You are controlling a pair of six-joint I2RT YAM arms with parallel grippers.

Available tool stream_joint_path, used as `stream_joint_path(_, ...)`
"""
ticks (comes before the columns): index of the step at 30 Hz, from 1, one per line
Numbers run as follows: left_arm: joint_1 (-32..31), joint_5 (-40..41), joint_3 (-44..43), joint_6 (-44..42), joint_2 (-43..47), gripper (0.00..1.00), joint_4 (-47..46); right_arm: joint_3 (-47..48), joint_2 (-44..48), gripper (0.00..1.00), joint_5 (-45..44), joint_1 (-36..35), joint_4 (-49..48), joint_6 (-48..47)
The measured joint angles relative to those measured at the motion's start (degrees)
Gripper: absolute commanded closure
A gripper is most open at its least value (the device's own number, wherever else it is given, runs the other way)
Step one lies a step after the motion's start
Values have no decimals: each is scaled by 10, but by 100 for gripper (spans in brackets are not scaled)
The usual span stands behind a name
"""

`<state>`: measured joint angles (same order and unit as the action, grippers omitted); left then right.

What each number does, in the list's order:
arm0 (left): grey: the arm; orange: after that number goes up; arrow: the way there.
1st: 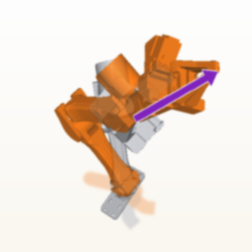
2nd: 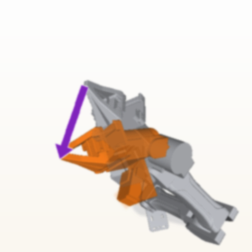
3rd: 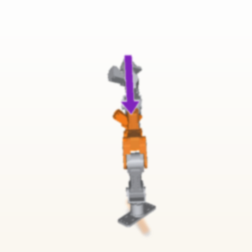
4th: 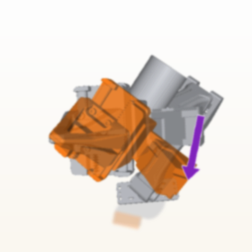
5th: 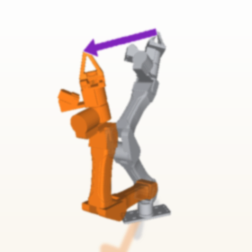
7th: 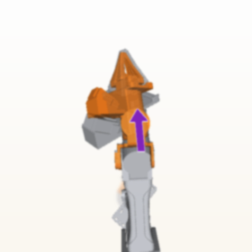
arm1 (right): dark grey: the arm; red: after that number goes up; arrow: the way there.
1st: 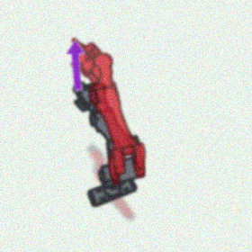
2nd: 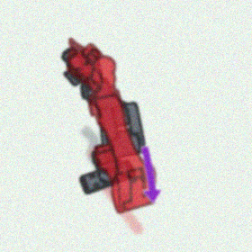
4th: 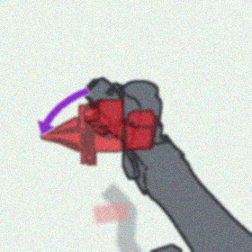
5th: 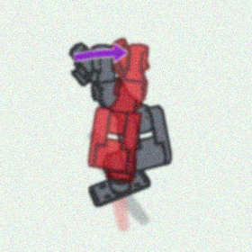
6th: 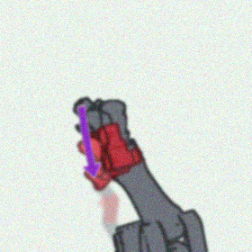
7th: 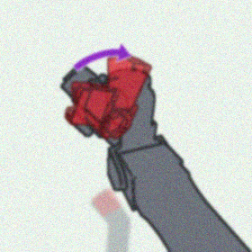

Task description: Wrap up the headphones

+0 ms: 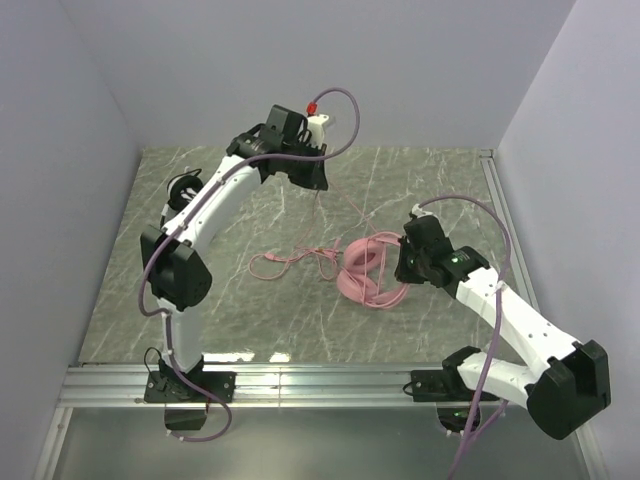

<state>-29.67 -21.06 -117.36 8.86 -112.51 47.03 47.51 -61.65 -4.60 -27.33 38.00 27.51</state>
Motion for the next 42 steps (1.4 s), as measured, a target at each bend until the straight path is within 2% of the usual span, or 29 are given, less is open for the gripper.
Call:
stream_joint_path(13, -2, -99, 203, 55, 190, 100, -46, 10, -23, 100, -3, 29, -42, 21)
stream_joint_path(17, -12, -152, 304, 75, 240, 100, -92, 25, -42, 100, -3, 34, -45, 30)
stream_joint_path(23, -40, -193, 460, 152, 304, 100, -214, 48, -64, 100, -3, 35, -50, 44)
stream_joint_path(34, -125, -144, 648, 323, 383, 99, -501, 44, -49, 100, 26, 35, -120, 96)
stream_joint_path(42, -193, -60, 715, 376, 383, 94, -649, 35, -28, 100, 72, 46, -155, 132)
